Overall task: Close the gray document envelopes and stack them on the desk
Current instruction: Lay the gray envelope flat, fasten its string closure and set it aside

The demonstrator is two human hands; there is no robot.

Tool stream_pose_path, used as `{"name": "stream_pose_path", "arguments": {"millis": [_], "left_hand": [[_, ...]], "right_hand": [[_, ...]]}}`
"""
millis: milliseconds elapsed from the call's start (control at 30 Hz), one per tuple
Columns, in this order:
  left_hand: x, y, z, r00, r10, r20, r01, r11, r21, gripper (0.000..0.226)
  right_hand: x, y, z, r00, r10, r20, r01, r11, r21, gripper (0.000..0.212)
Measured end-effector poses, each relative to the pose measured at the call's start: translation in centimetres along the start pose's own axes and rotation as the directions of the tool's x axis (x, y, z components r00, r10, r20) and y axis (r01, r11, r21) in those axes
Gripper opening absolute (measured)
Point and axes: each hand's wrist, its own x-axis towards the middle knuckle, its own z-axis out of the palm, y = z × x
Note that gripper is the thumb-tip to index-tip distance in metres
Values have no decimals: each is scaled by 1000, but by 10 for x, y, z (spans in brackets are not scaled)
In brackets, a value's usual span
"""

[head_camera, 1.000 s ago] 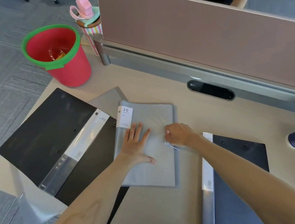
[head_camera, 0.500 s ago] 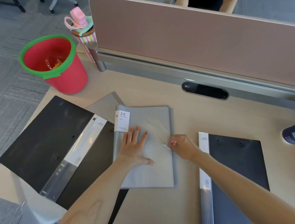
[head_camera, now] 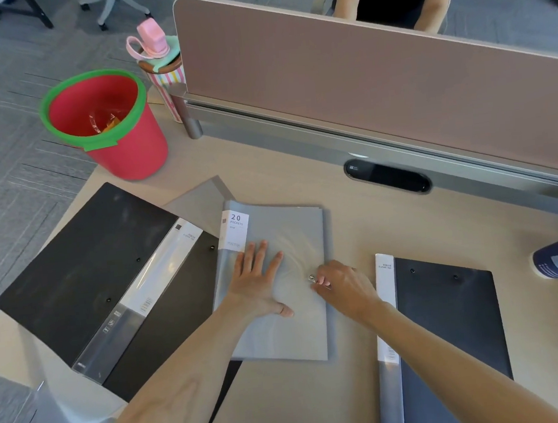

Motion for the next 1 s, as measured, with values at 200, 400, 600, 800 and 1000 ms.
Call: {"name": "stream_pose_path", "arguments": {"millis": [200,400,600,800,1000], "left_hand": [[0,1,-2,1000,-6,3,6,1000,7,125],[-2,2,-3,1000,-5,4,5,1000,29,125],[-5,9,-4,1000,-6,-22,7,1000,29,121],[-32,-17,-16,958,-160,-238,110,972,-208,80],[-66,-31,-27,845,-513,149,340,301,-891,92]], "right_hand": [[10,-1,-9,975,-217,47,221,958,-183,19],[3,7,-5,965,-258,55,263,931,-252,16],[2,-6,-8,959,-249,137,284,829,-481,12],[-5,-2,-21,959,220,179,-256,944,210,14],[-25,-29,-12,821,528,217,-533,573,623,46]]}}
